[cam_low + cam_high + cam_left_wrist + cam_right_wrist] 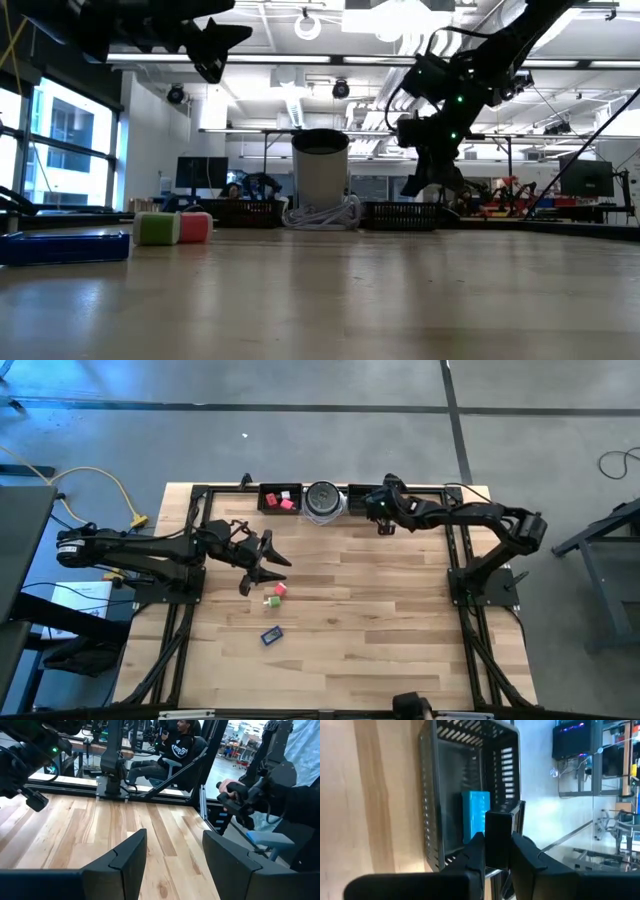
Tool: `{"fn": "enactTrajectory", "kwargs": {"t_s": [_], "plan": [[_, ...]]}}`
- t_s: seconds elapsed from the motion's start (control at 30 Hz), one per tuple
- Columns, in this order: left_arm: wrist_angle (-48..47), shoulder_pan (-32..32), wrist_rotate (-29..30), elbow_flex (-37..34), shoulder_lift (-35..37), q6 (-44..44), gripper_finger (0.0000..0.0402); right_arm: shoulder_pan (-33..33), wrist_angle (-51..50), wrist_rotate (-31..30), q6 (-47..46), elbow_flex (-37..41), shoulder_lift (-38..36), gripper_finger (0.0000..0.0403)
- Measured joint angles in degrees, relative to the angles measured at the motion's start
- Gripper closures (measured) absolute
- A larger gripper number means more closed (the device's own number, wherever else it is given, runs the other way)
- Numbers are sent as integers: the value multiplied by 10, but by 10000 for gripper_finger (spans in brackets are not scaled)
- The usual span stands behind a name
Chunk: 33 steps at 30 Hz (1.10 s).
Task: Pick & Place Office items
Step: Put the black digital clock into the right black basket
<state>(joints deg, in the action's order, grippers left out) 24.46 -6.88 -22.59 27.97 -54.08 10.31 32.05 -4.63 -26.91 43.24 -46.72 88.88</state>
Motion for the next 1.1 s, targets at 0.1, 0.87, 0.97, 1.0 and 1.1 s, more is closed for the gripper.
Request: {"fn": "enactTrajectory", "kwargs": {"t_s": [0.1,0.87,0.97,1.0,1.1], "plan": [[0,5,0,0,0,0,214,4,-2,-1,0,0,11,359],[0,18,1,0,0,2,214,26,10,2,-6,-1,61,316],[0,18,1,0,0,2,214,26,6,16,-6,-1,61,307],[0,18,1,0,0,2,214,26,6,17,-6,-1,61,305],[-1,18,1,0,0,2,214,26,6,16,-6,-1,61,303]]}}
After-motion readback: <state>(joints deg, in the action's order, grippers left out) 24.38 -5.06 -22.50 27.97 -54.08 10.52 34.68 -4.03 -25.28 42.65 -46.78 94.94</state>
